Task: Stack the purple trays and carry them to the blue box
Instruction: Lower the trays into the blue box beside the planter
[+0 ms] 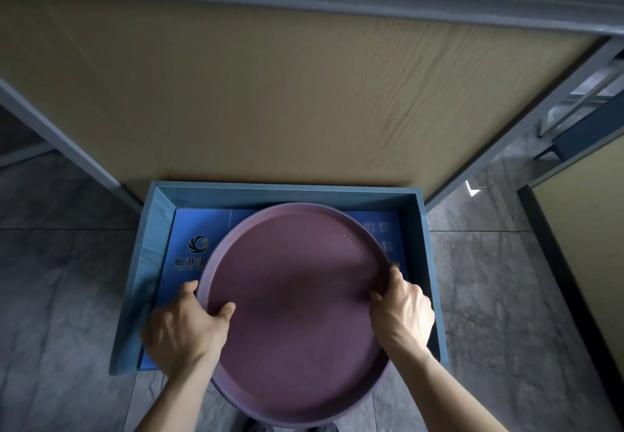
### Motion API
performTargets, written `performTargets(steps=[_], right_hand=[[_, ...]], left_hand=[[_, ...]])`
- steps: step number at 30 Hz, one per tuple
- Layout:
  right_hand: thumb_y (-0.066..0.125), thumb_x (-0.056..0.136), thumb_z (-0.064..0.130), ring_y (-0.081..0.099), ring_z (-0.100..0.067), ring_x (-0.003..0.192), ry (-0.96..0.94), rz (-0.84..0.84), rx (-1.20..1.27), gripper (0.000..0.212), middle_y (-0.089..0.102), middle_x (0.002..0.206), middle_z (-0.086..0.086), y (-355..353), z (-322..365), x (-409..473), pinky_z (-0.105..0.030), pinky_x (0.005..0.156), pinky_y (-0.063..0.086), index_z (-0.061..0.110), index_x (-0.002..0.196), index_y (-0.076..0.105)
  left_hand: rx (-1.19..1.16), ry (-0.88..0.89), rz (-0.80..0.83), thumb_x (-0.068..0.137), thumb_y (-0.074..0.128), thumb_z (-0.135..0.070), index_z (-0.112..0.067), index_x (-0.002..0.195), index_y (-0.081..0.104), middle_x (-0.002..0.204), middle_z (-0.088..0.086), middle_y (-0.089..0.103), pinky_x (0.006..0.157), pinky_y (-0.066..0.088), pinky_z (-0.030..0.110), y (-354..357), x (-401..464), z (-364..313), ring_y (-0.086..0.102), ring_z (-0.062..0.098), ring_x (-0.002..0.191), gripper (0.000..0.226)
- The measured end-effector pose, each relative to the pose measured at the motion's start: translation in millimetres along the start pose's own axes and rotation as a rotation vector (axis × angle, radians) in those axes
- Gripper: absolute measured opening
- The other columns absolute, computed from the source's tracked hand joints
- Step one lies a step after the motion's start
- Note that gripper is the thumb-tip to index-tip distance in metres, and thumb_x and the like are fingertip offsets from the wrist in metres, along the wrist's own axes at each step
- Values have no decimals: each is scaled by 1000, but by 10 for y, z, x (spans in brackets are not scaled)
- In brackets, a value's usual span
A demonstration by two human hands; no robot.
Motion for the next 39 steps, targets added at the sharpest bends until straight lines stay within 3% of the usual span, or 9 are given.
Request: performTargets(steps=[3,10,12,15,17,19,22,29,39], right_hand=[[64,92,41,69,-28,102,-52,-9,-67,72,72,109,-3,9,-26,14,-34,70,45,21,153,32],[63,94,38,65,-31,113,-64,60,-47,79,63,130,-5,157,-59,67,-38,83,51,17,158,22],[63,93,41,60,-33,122,-59,99,-21,86,49,148,-9,191,-80,57,-40,89,51,17,160,15],[69,77,64,24,-36,150,-218,108,-34,116,-6,169,-14,240,-44,-93,-45,114,38,28,160,-5],[63,65,81,-7,-32,156,-405,128,-88,127,-21,167,-10,316,15,-203,-49,123,18,40,157,-14],[51,56,92,-25,-29,152,-487,182,-135,128,-20,168,-8,416,26,-246,-52,125,7,47,154,-16],[42,50,98,-36,-27,148,-485,198,-161,132,-23,167,-10,473,-25,-210,-53,125,1,45,154,-18],[46,50,96,-39,-26,146,-485,191,-169,132,-24,166,-9,497,-2,-161,-55,125,1,46,153,-21],[57,55,91,-28,-33,151,-472,210,-186,135,-17,167,-14,368,86,-241,-56,124,3,36,158,-11]], left_hand=[[63,27,10,58,84,-57,-19,120,61,96,15,75,87,45,46,-2,37,4,65,39,98,76],[-6,149,23,69,80,-48,-25,145,37,139,7,58,72,52,43,74,2,-47,65,37,109,90],[25,208,24,68,81,-46,-29,150,26,148,11,46,74,54,46,68,41,-53,61,40,115,99],[148,430,-10,62,77,-62,-30,154,22,158,17,26,101,43,54,110,-50,-151,40,43,134,111],[184,555,48,53,64,-82,-36,154,20,163,13,14,113,26,54,220,-177,-250,18,42,146,119],[201,578,127,44,51,-94,-39,155,15,166,12,7,119,11,55,357,-246,-298,-4,41,150,128],[259,570,156,37,45,-98,-38,156,8,166,14,2,119,-2,57,462,-267,-325,-19,44,148,138],[232,608,110,37,53,-95,-33,156,18,164,21,10,119,1,58,465,-278,-374,5,41,151,139],[229,597,200,49,55,-90,-42,155,2,166,10,-2,121,-5,51,395,-233,-359,-4,33,152,128]])
Point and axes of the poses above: each hand's wrist, its own x-axis towards the middle knuckle, its own y-axis out of the palm, z = x × y, the point moved 5 cm from there along x, towards the middle knuckle
